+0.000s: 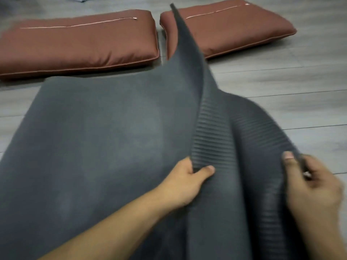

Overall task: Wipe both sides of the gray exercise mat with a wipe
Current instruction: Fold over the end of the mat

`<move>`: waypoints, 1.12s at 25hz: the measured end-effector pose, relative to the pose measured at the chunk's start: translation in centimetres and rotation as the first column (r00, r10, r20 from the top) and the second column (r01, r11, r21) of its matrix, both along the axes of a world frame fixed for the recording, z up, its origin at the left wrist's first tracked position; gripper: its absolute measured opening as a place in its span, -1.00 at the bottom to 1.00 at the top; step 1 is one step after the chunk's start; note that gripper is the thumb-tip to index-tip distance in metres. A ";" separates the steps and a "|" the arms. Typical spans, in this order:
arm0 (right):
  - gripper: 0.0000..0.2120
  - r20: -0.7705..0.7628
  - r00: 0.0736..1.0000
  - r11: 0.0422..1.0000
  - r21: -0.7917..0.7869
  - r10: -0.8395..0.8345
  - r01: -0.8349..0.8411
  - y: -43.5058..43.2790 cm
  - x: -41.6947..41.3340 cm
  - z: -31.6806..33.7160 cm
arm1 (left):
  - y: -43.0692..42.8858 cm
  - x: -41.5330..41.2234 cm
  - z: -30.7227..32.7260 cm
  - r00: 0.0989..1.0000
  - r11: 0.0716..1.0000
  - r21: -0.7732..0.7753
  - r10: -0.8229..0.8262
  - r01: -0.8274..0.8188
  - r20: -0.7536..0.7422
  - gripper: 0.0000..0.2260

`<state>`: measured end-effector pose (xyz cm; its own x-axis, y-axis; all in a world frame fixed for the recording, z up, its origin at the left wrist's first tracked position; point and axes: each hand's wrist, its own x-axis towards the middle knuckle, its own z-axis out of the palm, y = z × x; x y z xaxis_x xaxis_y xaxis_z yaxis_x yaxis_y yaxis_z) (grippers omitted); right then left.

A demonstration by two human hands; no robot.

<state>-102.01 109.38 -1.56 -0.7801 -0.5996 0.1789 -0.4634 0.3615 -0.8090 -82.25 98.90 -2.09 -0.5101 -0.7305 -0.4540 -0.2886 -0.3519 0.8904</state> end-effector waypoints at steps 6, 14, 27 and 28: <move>-0.59 -0.370 0.924 0.895 0.375 -0.094 0.241 6.6 -20.0 0.9 | 3.3 -14.4 -3.7 0.996 0.997 0.014 -0.082 0.081 0.043 -0.63; -0.56 -0.324 0.943 0.572 0.760 -0.080 0.310 6.5 -24.1 -1.7 | 2.1 -12.8 -4.1 0.965 0.988 -0.085 -0.105 0.128 0.240 -0.60; -0.16 0.191 0.906 0.538 0.751 0.378 -0.383 -17.7 9.7 16.1 | 4.9 3.5 17.3 0.848 0.973 -0.136 -0.092 0.189 0.522 -0.44; -0.12 0.228 0.893 0.524 0.742 0.387 -0.417 -18.5 11.6 18.1 | 4.4 4.9 19.9 0.837 0.974 -0.112 -0.106 0.195 0.537 -0.42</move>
<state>-90.41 90.93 16.54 -0.4170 -0.7521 -0.5103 -0.7005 0.6237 -0.3468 -77.35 103.27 17.80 -0.3375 -0.7480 -0.5715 -0.7653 -0.1354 0.6292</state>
